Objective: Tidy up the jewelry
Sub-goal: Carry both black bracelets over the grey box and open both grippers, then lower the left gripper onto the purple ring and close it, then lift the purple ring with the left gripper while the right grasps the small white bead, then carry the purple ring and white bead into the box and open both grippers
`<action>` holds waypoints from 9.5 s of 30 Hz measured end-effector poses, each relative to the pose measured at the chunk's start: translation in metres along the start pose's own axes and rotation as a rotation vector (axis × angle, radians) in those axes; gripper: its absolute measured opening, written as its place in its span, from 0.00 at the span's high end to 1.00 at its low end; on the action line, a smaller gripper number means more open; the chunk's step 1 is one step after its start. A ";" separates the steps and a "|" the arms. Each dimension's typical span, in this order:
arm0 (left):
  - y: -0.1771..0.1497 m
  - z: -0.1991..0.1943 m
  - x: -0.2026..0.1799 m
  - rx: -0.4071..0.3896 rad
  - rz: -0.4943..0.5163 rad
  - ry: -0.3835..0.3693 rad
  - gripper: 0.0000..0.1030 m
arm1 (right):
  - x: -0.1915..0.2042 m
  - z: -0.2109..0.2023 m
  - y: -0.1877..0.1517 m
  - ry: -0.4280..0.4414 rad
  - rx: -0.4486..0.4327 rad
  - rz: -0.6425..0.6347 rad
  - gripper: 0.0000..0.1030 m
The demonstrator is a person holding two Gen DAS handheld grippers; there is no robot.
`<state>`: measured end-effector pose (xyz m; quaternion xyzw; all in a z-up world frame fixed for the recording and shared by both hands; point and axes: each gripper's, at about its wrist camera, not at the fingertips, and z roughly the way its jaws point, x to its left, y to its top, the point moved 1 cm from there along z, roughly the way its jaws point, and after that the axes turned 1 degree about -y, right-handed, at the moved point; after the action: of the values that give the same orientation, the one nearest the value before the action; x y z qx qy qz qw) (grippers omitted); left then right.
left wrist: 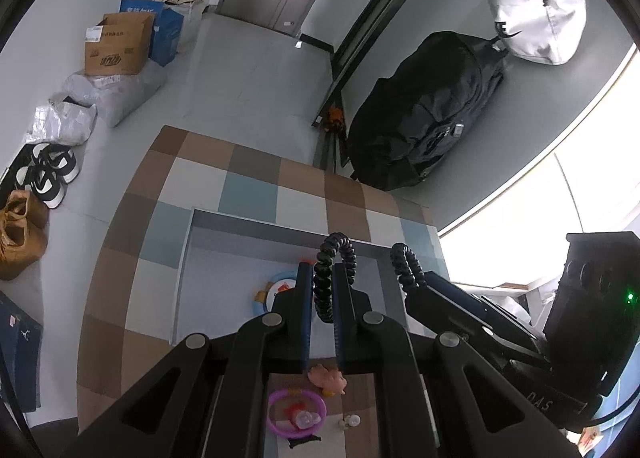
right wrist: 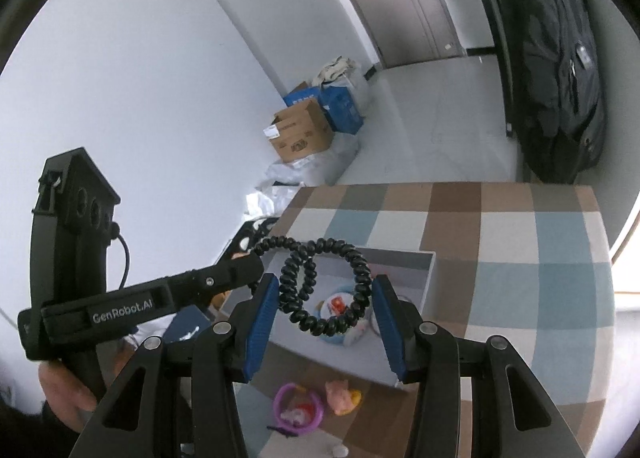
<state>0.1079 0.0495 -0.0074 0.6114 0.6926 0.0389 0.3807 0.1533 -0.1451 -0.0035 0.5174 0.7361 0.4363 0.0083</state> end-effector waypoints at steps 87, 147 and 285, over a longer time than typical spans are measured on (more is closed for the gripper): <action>-0.096 0.017 -0.009 0.176 0.177 0.221 0.24 | -0.014 -0.049 -0.063 -0.206 0.028 -0.027 0.00; -0.053 -0.035 0.000 -0.016 0.027 0.041 0.55 | -0.015 -0.029 -0.087 -0.244 0.152 -0.054 0.02; -0.023 -0.005 -0.023 -0.101 0.087 0.124 0.24 | -0.019 -0.033 -0.018 -0.163 -0.064 0.023 0.00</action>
<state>0.0853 0.0259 -0.0044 0.6172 0.6848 0.1282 0.3655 0.1331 -0.1824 -0.0034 0.5591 0.7127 0.4160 0.0796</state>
